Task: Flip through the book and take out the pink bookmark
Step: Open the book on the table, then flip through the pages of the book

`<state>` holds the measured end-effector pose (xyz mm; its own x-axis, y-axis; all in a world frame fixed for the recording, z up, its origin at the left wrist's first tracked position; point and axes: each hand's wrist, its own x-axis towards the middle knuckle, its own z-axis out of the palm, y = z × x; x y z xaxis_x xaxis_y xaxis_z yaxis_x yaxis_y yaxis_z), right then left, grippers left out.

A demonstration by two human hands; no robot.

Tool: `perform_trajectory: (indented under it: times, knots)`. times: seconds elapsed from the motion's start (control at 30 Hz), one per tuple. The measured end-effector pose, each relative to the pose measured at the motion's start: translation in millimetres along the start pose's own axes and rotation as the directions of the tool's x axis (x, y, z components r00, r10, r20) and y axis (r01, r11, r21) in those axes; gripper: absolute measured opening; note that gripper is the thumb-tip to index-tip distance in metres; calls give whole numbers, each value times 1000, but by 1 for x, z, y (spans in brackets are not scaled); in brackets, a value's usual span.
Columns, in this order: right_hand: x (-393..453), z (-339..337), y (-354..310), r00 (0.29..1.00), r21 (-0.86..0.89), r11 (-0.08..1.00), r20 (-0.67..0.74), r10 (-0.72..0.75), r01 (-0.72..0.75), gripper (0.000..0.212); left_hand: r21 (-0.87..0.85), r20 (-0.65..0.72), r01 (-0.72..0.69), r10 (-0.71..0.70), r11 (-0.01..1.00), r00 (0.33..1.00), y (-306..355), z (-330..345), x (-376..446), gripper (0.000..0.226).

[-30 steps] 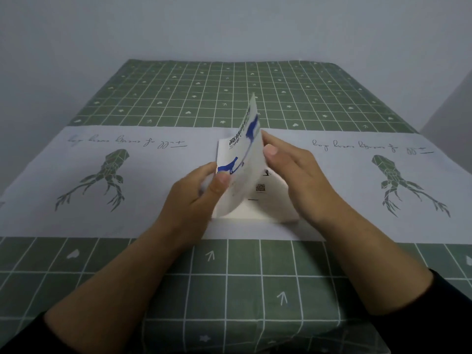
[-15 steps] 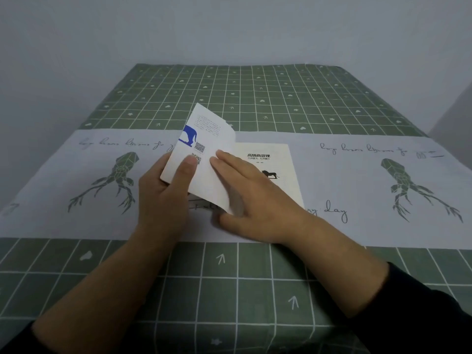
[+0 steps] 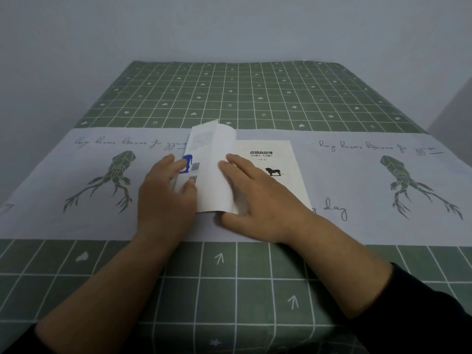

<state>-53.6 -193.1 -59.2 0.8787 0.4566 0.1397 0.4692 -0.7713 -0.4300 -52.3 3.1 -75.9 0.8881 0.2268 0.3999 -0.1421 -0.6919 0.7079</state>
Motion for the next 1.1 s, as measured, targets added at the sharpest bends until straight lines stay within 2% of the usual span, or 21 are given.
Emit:
perform_trajectory:
  times: [0.1, 0.2, 0.33, 0.43, 0.53, 0.63, 0.73, 0.8, 1.0, 1.1]
  knots:
    - [0, 1, 0, 1000, -103, 994, 13, -23, 24, 94, 36, 112, -84, 79, 996, 991, 4, 3, -2, 45]
    - [0, 5, -2, 1000, -175, 984, 4, -22, 22, 91, -1, 190, -89, 88, 996, 978, 7, 4, -5, 42]
    - [-1, 9, -2, 1000, -185, 983, 15, -11, 14, 91, 40, 260, -50, 38, 998, 965, 8, 7, -5, 75]
    - [-1, 6, 0, 999, -172, 985, 34, -22, 27, 96, 84, 262, -59, 35, 995, 964, 5, 9, -4, 84]
    - [-4, -2, 3, 998, -94, 995, 62, -22, 28, 100, 112, 248, -88, 58, 990, 967, 2, 11, -4, 78]
    - [-6, -17, 15, 999, 27, 999, 29, 21, -22, 83, 117, 229, -75, 46, 990, 972, -1, 14, -3, 77]
    - [-10, -31, 35, 993, 33, 994, -49, 104, -102, 63, 141, 242, -35, 0, 989, 970, -2, 14, -2, 88]
    - [-12, -38, 49, 983, 11, 988, -100, 152, -152, 58, 160, 235, -36, -3, 986, 972, -2, 13, -3, 89]
    - [-21, -49, 88, 955, -28, 961, -120, 271, -276, 82, 198, 189, -18, -20, 980, 982, -4, 13, -5, 91]
    - [-27, -51, 99, 948, 75, 951, -85, 306, -300, 81, 153, 165, 27, -53, 988, 985, -5, 10, -4, 96]
